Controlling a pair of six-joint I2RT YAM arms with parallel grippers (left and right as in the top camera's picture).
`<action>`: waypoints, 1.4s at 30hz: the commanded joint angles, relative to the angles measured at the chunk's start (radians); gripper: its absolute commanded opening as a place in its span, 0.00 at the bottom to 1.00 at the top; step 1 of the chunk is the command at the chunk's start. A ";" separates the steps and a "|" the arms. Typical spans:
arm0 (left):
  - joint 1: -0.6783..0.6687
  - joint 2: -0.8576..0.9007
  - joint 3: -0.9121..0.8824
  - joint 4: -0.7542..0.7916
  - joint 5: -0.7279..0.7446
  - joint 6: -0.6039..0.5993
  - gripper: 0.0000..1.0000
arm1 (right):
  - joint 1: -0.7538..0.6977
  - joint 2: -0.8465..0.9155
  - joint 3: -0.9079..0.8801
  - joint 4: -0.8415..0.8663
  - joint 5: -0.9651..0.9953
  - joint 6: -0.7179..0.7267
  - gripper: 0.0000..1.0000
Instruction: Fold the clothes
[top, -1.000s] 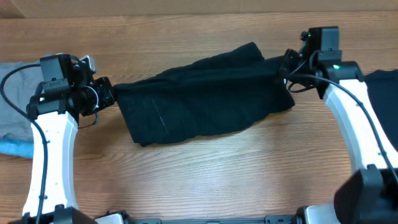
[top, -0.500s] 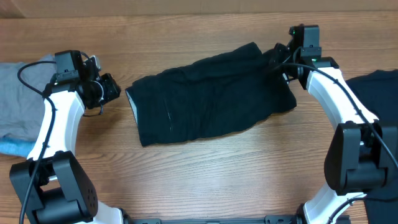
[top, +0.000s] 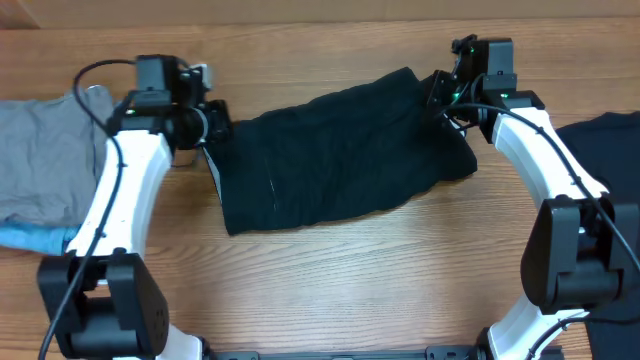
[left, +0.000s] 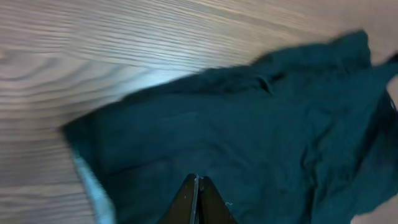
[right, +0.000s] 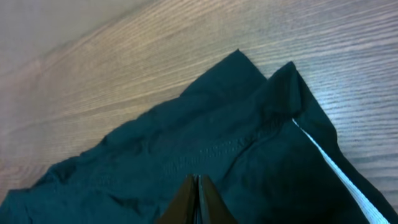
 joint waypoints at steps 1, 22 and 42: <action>-0.063 0.076 0.021 0.008 -0.090 0.029 0.04 | 0.012 0.056 0.021 -0.007 -0.021 -0.060 0.04; -0.005 0.400 0.077 0.048 -0.450 0.053 0.04 | 0.038 0.291 0.021 0.100 0.173 -0.170 0.04; -0.041 0.409 0.396 -0.266 -0.100 0.061 0.09 | 0.042 0.344 0.238 0.054 0.086 -0.139 0.04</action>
